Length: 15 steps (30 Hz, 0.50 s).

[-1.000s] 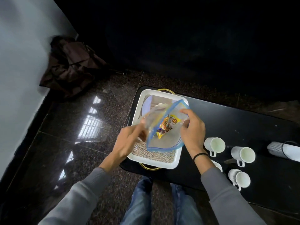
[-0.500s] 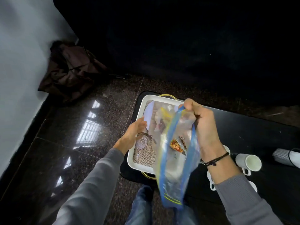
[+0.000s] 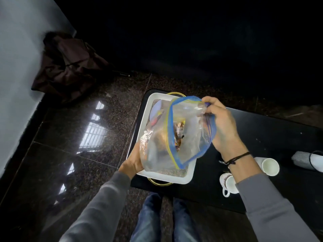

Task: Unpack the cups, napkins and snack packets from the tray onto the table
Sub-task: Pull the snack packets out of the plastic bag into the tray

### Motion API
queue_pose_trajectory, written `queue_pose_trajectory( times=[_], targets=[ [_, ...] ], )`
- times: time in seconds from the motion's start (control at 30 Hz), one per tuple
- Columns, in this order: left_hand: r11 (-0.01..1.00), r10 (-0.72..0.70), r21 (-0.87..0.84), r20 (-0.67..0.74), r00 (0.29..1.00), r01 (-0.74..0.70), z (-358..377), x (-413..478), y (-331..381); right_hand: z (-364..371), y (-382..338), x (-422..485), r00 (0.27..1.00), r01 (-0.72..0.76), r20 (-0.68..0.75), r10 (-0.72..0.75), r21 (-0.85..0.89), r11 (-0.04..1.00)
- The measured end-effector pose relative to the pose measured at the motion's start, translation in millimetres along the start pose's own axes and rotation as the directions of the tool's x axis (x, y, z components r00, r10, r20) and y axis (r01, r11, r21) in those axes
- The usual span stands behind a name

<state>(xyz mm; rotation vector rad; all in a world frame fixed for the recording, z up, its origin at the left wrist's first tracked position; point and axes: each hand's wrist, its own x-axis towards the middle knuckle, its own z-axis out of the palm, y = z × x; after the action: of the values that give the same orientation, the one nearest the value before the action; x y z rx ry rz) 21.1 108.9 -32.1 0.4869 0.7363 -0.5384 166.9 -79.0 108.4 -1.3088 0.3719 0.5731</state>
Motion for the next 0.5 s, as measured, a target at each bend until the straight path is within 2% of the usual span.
queue_pose_trajectory(
  times=[0.07, 0.13, 0.17, 0.23, 0.27, 0.3, 0.33, 0.37, 0.4, 0.43, 0.5],
  targets=[
    [0.991, 0.128, -0.018, -0.130, 0.983, -0.131, -14.4, 0.0, -8.8, -8.5, 1.1, -3.2, 0.996, 0.078, -0.006, -0.085, -0.344, 0.936],
    [0.982, 0.177, -0.046, -0.113, 0.978, -0.183, -15.4, -1.9, -11.2, -14.7, 3.0, -11.4, 0.970, 0.188, -0.016, -0.245, -0.589, 0.786],
    [0.973, 0.213, -0.056, -0.142, 0.967, -0.223, -16.1, -3.1, -8.6, -16.9, 2.1, -16.6, 0.925, 0.268, -0.014, -0.379, -0.684, 0.678],
    [0.968, 0.224, -0.078, -0.174, 0.959, -0.240, -17.4, -3.3, -7.9, -16.5, -4.8, -26.8, 0.776, 0.444, 0.079, -0.625, -0.772, 0.454],
    [0.964, 0.234, -0.082, -0.192, 0.953, -0.253, -17.3, -4.1, -6.7, -17.0, -6.3, -31.3, 0.740, 0.518, 0.170, -0.651, -0.761, 0.390],
    [0.964, 0.240, -0.070, -0.194, 0.951, -0.257, -19.4, -3.2, -8.1, -16.6, -9.9, -36.2, 0.756, 0.567, 0.274, -0.595, -0.728, 0.386],
    [0.961, 0.247, -0.071, -0.202, 0.948, -0.266, -18.2, -4.0, -9.9, -13.4, -14.1, -41.0, 0.813, 0.557, 0.348, -0.467, -0.696, 0.452],
    [0.960, 0.252, -0.073, -0.185, 0.950, -0.269, -17.2, -4.7, -12.0, -12.2, -15.0, -43.9, 0.875, 0.484, 0.390, -0.286, -0.707, 0.516],
    [0.961, 0.257, -0.062, -0.151, 0.955, -0.269, -14.8, -6.6, -13.5, -13.7, -12.4, -43.4, 0.912, 0.387, 0.400, -0.088, -0.774, 0.501],
    [0.963, 0.260, -0.041, -0.099, 0.961, -0.265, -14.4, -6.9, -15.1, -14.2, -8.9, -42.7, 0.922, 0.320, 0.380, 0.074, -0.856, 0.405],
    [0.966, 0.256, 0.029, -0.037, 0.966, -0.255, -10.8, -10.1, -18.8, -13.0, -3.5, -37.3, 0.927, 0.218, 0.289, 0.239, -0.934, 0.285]
  ],
)
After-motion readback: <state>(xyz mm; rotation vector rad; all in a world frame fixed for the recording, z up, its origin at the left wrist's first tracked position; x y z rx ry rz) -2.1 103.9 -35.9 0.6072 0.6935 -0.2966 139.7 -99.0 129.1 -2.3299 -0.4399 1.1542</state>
